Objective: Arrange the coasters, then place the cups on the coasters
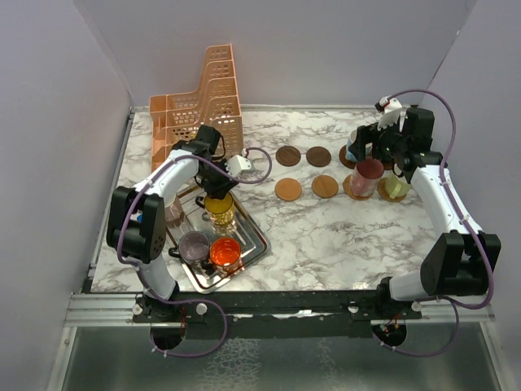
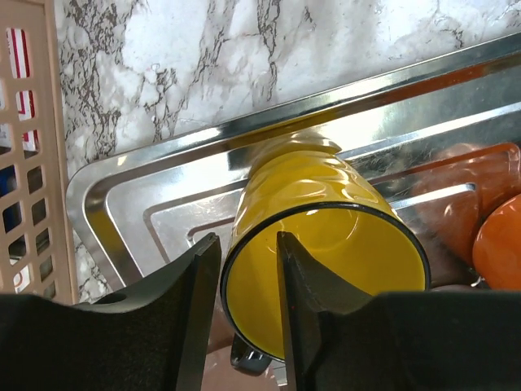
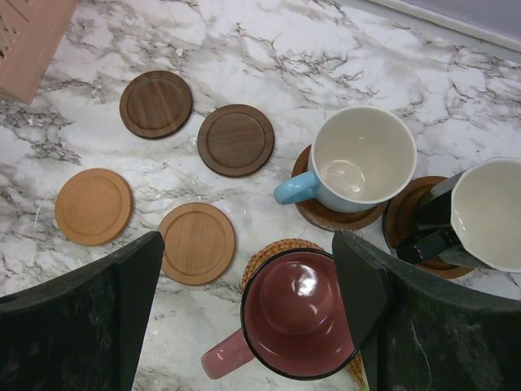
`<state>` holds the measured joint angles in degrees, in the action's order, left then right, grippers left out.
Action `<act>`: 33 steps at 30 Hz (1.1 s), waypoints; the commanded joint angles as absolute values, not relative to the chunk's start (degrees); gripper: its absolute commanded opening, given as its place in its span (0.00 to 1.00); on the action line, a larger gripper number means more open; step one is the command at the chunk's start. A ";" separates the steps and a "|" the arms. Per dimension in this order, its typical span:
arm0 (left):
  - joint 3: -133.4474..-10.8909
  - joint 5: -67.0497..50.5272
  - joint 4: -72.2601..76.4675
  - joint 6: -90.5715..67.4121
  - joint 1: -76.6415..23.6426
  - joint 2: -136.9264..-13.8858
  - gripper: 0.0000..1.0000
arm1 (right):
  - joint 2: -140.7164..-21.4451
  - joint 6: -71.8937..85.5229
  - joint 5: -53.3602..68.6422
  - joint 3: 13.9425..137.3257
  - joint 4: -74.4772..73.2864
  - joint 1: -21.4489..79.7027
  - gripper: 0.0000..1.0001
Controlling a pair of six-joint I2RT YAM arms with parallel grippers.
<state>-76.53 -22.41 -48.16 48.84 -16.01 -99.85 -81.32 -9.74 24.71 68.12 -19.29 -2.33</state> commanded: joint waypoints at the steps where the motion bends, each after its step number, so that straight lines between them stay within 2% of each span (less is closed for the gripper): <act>1: -76.59 -20.16 -48.74 52.41 -17.66 -98.18 0.40 | -80.12 -10.02 25.49 67.54 -17.82 -2.47 0.85; 5: -77.34 -18.25 -48.89 56.47 -18.57 -99.88 0.43 | -79.90 -10.02 25.36 67.43 -17.75 -2.48 0.85; 10: -81.12 -16.86 -51.63 61.34 -19.11 -102.49 0.42 | -79.44 -10.12 25.05 66.92 -17.53 -2.47 0.85; 23: -83.36 -17.45 -56.76 62.03 -19.67 -104.73 0.21 | -79.66 -10.04 25.38 67.17 -17.57 -2.46 0.85; 26: -84.20 -16.73 -57.80 61.47 -19.68 -104.76 0.16 | -79.94 -9.94 25.74 67.57 -17.80 -2.46 0.85; 27: -85.10 -16.60 -58.82 60.94 -19.63 -104.51 0.10 | -79.79 -9.93 25.73 67.42 -17.75 -2.46 0.85; 33: -87.38 -17.18 -60.60 60.43 -19.67 -103.93 0.00 | -79.36 -9.90 25.81 67.48 -17.78 -2.46 0.85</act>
<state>-83.96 -16.64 -57.52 60.75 -19.27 -104.31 -81.19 -9.74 24.73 67.07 -19.25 -2.33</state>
